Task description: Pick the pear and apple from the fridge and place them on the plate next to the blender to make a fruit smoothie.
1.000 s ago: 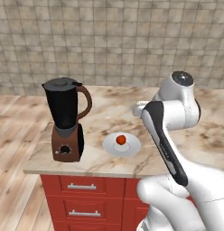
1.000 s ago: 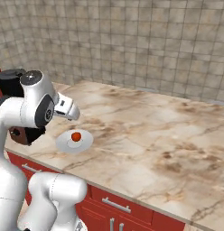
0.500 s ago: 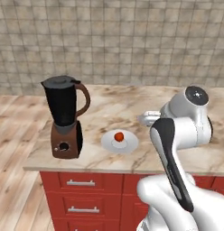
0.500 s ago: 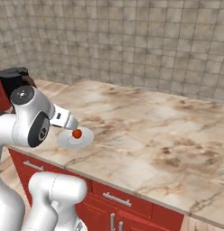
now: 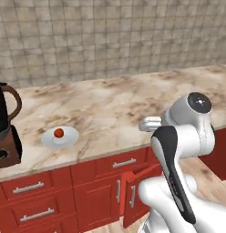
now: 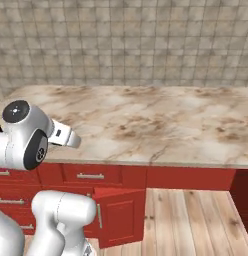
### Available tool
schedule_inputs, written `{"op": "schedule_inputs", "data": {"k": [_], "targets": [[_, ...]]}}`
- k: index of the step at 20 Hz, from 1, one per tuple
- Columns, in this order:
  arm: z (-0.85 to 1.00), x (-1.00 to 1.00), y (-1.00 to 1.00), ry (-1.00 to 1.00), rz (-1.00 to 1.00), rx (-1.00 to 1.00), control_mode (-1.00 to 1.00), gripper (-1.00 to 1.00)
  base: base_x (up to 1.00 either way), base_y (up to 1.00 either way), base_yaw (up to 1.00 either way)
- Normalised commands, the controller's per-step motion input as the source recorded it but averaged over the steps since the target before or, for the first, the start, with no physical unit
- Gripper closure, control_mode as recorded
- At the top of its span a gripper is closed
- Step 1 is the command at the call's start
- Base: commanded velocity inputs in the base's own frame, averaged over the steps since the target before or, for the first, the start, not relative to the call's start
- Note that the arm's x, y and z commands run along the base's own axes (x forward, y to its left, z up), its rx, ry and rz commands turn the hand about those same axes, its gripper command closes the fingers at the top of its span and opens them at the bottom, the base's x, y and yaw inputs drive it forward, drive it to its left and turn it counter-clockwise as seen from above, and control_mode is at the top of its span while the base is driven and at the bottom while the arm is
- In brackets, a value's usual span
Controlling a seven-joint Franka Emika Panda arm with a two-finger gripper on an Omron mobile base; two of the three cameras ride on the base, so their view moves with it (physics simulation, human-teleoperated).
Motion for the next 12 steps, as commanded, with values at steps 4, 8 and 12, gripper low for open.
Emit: {"op": "schedule_inputs", "data": {"k": [4,8,12], "targets": [[0.00,0.00,0.00,0.00,0.00,0.00,1.00,-1.00,-0.01,-0.53,-0.76],[0.00,0.00,0.00,0.00,0.00,0.00,1.00,-1.00,0.00,-0.65,-0.77],[0.00,0.00,0.00,0.00,0.00,0.00,1.00,-1.00,0.02,-0.67,-0.74]]}}
